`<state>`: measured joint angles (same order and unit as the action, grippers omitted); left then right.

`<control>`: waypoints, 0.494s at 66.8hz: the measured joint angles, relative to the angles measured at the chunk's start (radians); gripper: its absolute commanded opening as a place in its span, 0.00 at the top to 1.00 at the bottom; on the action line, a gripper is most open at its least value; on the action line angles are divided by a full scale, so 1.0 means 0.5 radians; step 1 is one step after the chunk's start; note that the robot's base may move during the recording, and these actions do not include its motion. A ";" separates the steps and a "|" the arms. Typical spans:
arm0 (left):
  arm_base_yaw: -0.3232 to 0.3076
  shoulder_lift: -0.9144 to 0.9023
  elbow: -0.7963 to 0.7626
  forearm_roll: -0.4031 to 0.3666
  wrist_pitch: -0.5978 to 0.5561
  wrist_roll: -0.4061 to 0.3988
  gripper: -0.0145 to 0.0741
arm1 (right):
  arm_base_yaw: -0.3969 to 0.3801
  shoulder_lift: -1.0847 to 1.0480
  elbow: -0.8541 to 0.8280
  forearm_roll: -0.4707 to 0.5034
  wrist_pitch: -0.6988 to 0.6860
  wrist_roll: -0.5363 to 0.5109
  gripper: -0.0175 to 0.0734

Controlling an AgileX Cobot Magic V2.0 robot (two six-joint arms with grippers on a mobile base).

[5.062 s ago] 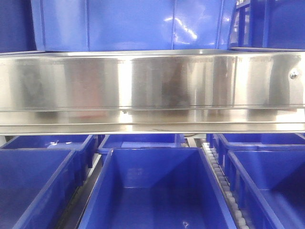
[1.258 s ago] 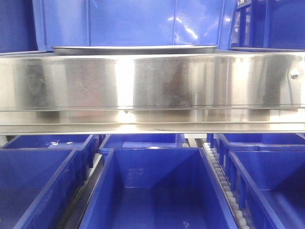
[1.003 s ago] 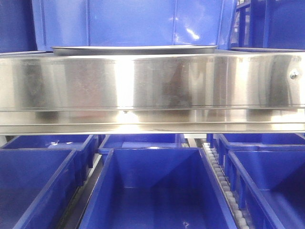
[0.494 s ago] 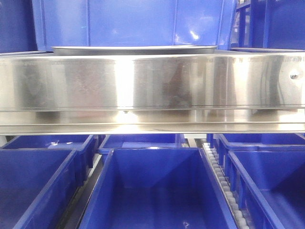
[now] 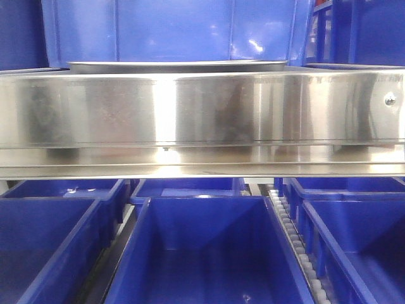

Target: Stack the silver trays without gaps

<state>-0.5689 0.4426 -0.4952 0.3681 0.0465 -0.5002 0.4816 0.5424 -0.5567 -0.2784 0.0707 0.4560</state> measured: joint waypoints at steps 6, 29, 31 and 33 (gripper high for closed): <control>0.000 0.000 0.000 0.000 0.000 0.000 0.85 | 0.000 0.000 0.003 0.006 0.000 0.000 0.83; 0.000 0.000 0.000 0.000 0.000 0.000 0.85 | -0.533 -0.366 0.610 0.638 -0.388 -0.881 0.83; 0.000 0.000 0.000 0.000 0.000 0.000 0.85 | -0.611 -0.427 0.683 0.663 -0.426 -0.930 0.83; 0.000 0.000 0.000 0.000 0.000 0.000 0.85 | -0.684 -0.490 0.750 0.686 -0.433 -0.963 0.83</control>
<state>-0.5689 0.4426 -0.4952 0.3681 0.0465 -0.5002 0.1394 0.2972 -0.1816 0.0645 -0.1459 -0.0255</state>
